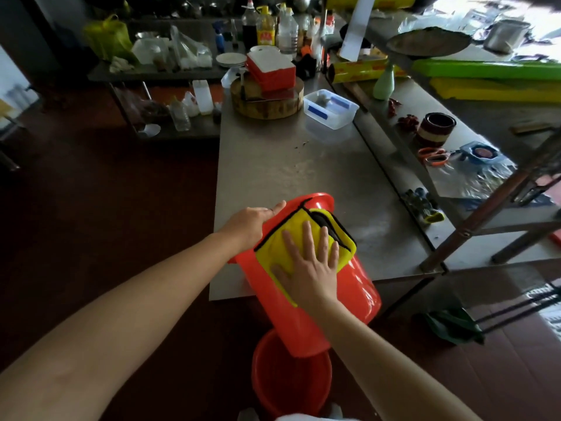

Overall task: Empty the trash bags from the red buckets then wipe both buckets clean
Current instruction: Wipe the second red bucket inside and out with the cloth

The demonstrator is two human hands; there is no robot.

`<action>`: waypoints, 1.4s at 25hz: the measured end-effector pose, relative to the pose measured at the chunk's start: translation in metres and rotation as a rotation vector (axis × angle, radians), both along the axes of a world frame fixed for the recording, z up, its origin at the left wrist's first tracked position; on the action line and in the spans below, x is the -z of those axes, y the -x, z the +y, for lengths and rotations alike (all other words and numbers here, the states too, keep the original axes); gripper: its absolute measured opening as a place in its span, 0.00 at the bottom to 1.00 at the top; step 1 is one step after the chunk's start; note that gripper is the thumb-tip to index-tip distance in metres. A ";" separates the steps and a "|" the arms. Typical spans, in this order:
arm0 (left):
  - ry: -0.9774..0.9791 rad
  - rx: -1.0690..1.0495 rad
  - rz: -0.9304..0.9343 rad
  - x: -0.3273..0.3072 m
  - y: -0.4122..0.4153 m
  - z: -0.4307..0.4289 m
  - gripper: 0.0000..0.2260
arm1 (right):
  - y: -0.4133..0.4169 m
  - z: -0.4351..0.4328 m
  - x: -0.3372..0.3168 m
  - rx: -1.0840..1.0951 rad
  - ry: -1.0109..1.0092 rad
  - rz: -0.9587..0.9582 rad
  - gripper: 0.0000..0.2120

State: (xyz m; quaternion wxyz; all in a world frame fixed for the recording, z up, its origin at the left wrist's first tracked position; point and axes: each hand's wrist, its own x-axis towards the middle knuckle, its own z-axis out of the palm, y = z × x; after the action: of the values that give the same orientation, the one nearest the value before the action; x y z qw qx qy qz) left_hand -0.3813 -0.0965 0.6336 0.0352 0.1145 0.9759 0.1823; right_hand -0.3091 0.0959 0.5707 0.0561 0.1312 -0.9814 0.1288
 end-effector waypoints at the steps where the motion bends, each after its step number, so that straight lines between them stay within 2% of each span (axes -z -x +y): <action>1: -0.015 0.007 -0.001 -0.001 0.000 -0.001 0.31 | 0.015 -0.011 -0.008 0.019 0.000 -0.035 0.38; 3: -0.042 0.016 -0.008 -0.002 0.001 -0.003 0.29 | 0.035 -0.024 -0.017 0.045 -0.032 -0.080 0.40; 6: -0.035 0.008 -0.005 0.000 0.000 -0.004 0.32 | 0.030 -0.016 -0.012 0.027 -0.078 -0.052 0.41; 9: -0.012 -0.021 0.012 0.002 -0.003 -0.006 0.36 | -0.003 0.016 0.009 -0.001 -0.067 0.031 0.40; 16: -0.043 -0.004 0.025 0.004 -0.005 -0.004 0.34 | -0.072 0.087 0.052 0.063 -0.045 0.058 0.42; 20: -0.043 -0.005 0.025 0.005 -0.002 -0.009 0.33 | -0.055 0.066 0.036 0.077 -0.021 0.006 0.42; 28: -0.067 0.006 0.013 0.004 -0.003 -0.017 0.34 | 0.055 -0.015 -0.021 0.050 -0.001 -0.134 0.42; 32: -0.072 0.000 0.029 0.008 -0.012 -0.021 0.32 | 0.026 0.017 -0.001 0.020 0.029 -0.041 0.41; 35: -0.062 -0.020 0.016 0.008 -0.016 -0.024 0.31 | -0.009 0.059 0.020 0.070 0.063 -0.062 0.41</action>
State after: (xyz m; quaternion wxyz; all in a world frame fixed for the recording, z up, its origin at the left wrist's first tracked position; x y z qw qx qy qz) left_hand -0.3658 -0.1204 0.6259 0.0222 0.1071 0.9711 0.2121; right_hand -0.3001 0.1545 0.5505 0.0342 0.0907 -0.9821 0.1617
